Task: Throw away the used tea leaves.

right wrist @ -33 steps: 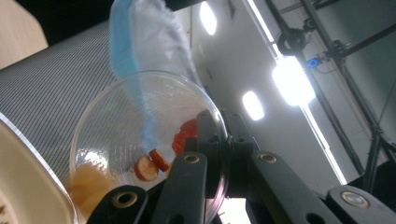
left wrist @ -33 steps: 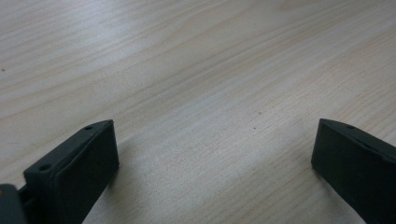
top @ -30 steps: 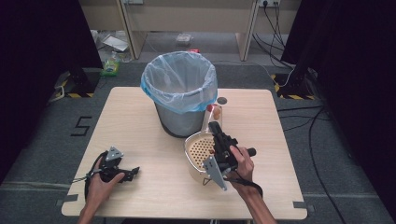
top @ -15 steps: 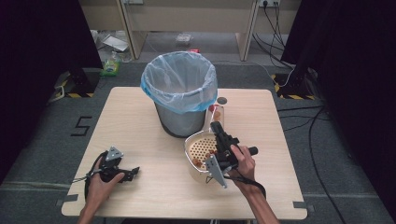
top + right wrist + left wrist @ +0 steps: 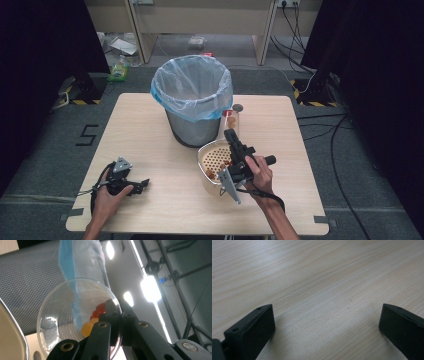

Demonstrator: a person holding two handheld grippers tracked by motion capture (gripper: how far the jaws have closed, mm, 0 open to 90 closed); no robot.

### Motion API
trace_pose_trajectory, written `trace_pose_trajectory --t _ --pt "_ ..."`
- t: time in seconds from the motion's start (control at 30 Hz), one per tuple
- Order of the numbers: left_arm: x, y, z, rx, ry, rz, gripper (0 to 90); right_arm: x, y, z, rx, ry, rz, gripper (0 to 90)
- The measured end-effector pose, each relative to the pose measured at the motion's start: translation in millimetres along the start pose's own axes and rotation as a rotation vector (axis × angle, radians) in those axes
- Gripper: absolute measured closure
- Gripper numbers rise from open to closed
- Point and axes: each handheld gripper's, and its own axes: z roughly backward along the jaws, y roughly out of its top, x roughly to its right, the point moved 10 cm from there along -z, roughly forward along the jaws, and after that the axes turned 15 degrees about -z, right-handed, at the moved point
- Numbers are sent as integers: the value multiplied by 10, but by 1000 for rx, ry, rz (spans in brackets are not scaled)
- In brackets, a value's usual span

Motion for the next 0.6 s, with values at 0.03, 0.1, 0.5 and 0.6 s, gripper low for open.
trace_pose_trajectory --t 0.03,0.1,0.5,0.6 --pt "0 0 -1 0 -1 1 0 10 27 0 12 -6 37 879" --pt "0 0 -1 0 -1 1 0 -26 20 17 8 -10 29 879" --pt "1 1 1 0 1 -1 0 -44 52 -9 13 -21 92 878" --pt "0 0 0 0 -1 0 0 -10 63 -21 2 -17 86 878"
